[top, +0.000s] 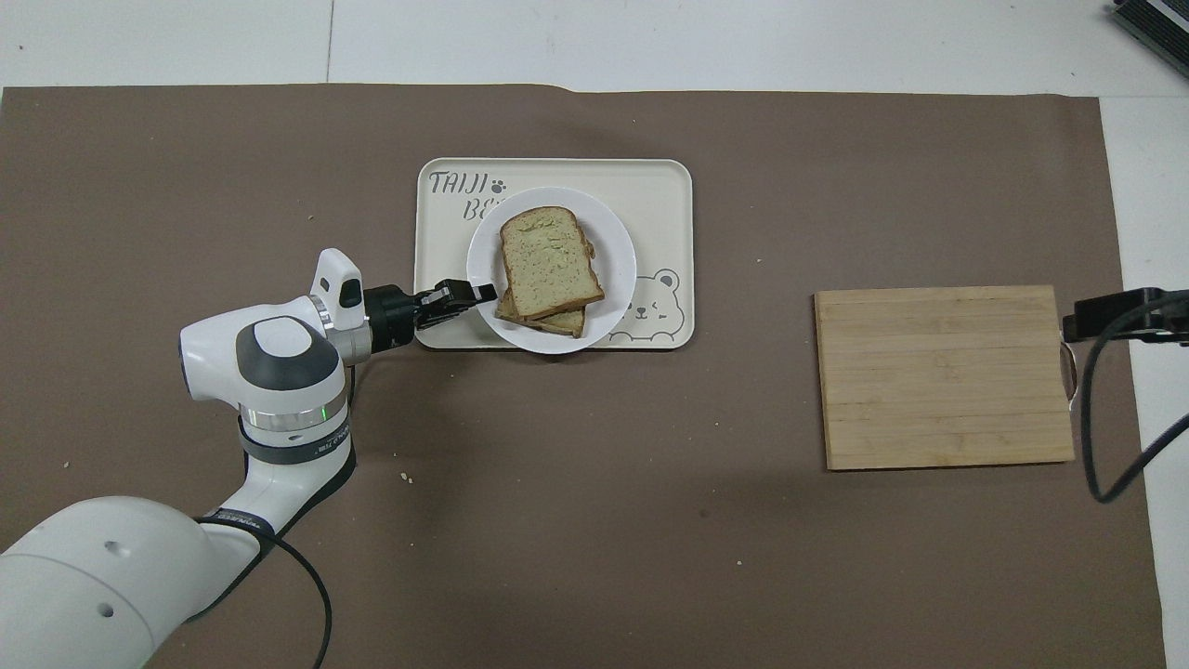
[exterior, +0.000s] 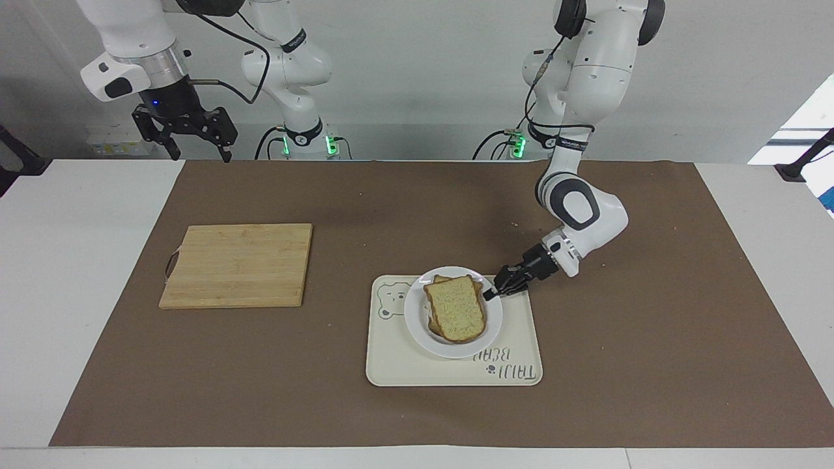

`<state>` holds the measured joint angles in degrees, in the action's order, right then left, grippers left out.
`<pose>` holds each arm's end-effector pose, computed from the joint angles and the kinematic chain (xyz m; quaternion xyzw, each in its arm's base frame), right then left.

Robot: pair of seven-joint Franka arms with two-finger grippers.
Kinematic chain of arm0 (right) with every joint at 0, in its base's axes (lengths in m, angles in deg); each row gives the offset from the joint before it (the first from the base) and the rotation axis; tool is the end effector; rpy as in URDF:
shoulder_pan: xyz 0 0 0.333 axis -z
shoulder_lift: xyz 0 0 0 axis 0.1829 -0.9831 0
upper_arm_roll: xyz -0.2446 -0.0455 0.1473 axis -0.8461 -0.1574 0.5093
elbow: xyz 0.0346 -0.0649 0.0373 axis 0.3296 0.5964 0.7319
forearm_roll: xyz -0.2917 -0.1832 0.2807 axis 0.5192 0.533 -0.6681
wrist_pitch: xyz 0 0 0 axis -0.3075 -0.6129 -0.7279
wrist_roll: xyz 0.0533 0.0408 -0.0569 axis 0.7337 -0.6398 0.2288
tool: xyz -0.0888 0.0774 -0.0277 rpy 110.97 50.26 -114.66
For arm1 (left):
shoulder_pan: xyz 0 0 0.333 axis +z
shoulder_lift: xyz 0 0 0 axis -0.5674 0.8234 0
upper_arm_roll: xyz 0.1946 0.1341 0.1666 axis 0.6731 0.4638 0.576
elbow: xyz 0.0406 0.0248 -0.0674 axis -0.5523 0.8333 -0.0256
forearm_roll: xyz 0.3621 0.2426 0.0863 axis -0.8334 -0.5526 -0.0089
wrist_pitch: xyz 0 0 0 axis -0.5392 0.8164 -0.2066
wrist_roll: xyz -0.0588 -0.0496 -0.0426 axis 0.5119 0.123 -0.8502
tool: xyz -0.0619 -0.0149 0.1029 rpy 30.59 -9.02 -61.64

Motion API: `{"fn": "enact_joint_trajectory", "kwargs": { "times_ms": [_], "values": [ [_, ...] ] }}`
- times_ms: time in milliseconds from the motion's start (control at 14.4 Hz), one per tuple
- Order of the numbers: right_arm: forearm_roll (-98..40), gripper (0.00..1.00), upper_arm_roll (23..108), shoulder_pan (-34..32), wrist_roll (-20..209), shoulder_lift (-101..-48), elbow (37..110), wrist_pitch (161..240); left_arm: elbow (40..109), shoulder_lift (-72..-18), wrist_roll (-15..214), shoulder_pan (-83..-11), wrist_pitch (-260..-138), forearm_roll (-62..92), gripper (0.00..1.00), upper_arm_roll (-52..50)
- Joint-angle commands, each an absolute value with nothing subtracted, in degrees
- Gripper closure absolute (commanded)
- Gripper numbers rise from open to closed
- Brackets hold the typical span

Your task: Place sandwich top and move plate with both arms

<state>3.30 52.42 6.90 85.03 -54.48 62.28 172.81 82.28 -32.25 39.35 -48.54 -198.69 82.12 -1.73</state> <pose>0.5813 -0.0282 0.6095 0.9994 -0.0298 0.0139 0.0107 0.5963 -0.2056 0.1779 0.8669 0.1114 0.1000 0.4754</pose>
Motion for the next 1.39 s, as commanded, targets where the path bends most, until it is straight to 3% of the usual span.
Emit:
{"fn": "enact_joint_trajectory", "kwargs": {
  "times_ms": [0, 487, 835, 1113, 1322],
  "values": [
    [3.5, 0.0, 53.0, 7.6, 85.9, -56.0, 60.0, 172.6, 79.6, -31.1, 41.2, -47.7, -199.7, 76.0, 0.45, -2.0],
    [3.4, 0.0, 52.9, 7.0, 85.9, -55.3, 60.5, 172.7, 76.7, -36.6, 47.6, -46.1, -199.4, 60.8, 0.25, -0.8],
    [3.4, 0.0, 52.9, 7.0, 85.8, -55.3, 60.5, 172.7, 76.6, -42.6, 47.9, -45.8, -198.0, 45.3, 0.02, 3.3],
    [3.4, 0.0, 52.9, 7.0, 85.9, -55.3, 60.5, 172.7, 75.3, -46.9, 47.9, -45.6, -194.4, 27.7, 0.0, 6.2],
    [3.4, 0.0, 52.9, 7.0, 85.9, -55.4, 60.5, 172.7, 67.7, -48.1, 50.3, -45.4, -181.3, 15.3, 0.0, 10.9]
  ]
}}
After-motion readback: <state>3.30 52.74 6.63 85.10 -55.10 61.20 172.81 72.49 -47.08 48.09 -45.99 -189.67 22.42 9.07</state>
